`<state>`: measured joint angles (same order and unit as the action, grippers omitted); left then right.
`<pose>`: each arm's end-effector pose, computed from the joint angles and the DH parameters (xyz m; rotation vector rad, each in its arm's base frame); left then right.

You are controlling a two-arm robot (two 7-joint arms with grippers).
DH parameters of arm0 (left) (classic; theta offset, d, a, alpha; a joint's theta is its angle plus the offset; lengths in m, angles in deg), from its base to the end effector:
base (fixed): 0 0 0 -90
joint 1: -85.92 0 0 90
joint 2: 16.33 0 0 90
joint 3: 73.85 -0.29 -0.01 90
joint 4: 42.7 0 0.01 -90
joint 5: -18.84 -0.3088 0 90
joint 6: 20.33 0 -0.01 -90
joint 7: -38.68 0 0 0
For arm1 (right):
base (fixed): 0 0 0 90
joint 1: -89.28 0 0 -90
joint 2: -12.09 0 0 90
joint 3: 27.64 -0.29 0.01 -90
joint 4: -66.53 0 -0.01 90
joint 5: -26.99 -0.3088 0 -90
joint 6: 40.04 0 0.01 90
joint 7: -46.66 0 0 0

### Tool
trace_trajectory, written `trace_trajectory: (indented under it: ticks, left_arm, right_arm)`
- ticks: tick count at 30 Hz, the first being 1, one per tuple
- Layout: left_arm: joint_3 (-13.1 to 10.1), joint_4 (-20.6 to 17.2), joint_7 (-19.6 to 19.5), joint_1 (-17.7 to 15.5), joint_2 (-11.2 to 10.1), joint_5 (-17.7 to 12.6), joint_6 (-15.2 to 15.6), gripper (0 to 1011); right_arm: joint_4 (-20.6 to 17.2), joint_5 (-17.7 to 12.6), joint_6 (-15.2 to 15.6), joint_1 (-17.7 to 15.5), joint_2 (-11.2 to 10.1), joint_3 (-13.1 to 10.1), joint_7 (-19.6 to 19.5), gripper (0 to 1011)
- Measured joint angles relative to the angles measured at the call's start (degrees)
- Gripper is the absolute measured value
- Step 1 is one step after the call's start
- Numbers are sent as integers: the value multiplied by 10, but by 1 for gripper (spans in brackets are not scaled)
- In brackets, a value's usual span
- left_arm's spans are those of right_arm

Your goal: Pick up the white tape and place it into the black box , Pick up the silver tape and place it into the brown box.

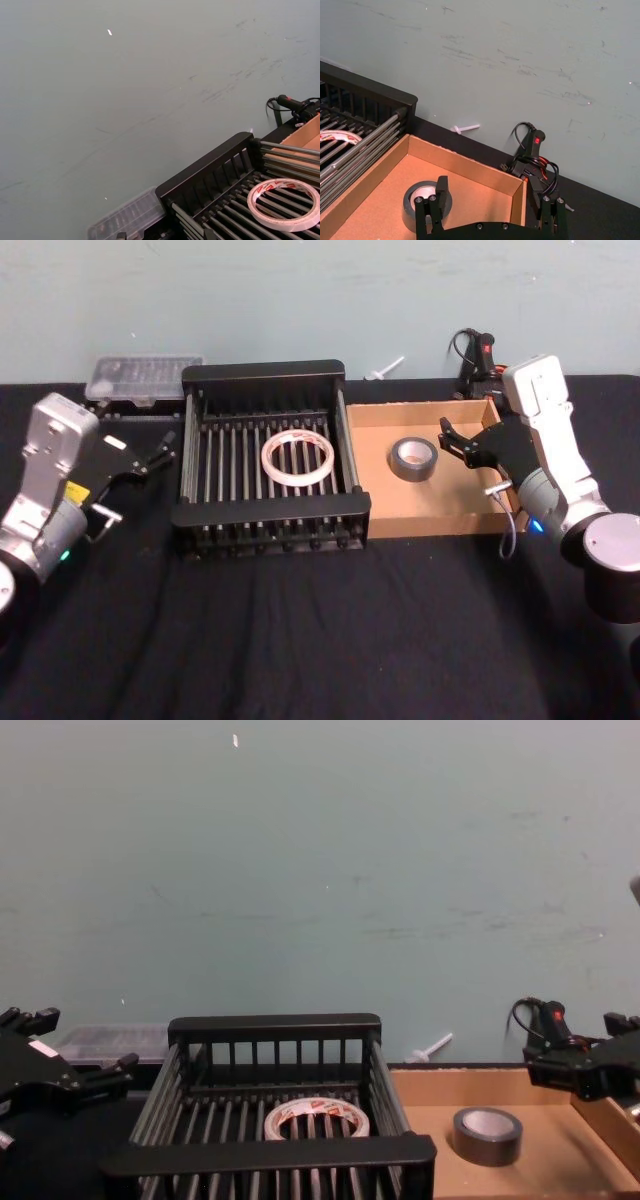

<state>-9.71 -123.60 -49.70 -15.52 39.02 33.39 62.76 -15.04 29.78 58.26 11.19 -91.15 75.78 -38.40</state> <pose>0.3581 0.0827 -0.3022 0.3043 -0.2852 1.2480 0.3814 -0.0067 -0.2834 -0.3371 -0.1555 -1.3040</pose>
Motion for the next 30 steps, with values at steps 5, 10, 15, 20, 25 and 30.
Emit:
trace_trajectory:
  ticks: [5, 10, 15, 20, 25, 30]
  left_arm:
    - [0, 0, 0, 0, 0, 0, 0, 1001]
    - [0, 0, 0, 0, 0, 0, 0, 1001]
    - [0, 0, 0, 0, 0, 0, 0, 1001]
    - [0, 0, 0, 0, 0, 0, 0, 1001]
    - [0, 0, 0, 0, 0, 0, 0, 1001]
    - [0, 0, 0, 0, 0, 0, 0, 1001]
  right_arm:
    - [0, 0, 0, 0, 0, 0, 0, 1002]
    - [0, -1, 0, 0, 0, 0, 0, 1002]
    - [0, -1, 0, 0, 0, 0, 0, 1002]
    - [0, -1, 0, 0, 0, 0, 0, 1002]
    - [0, -1, 0, 0, 0, 0, 0, 1002]
    - [0, -1, 0, 0, 0, 0, 0, 1002]
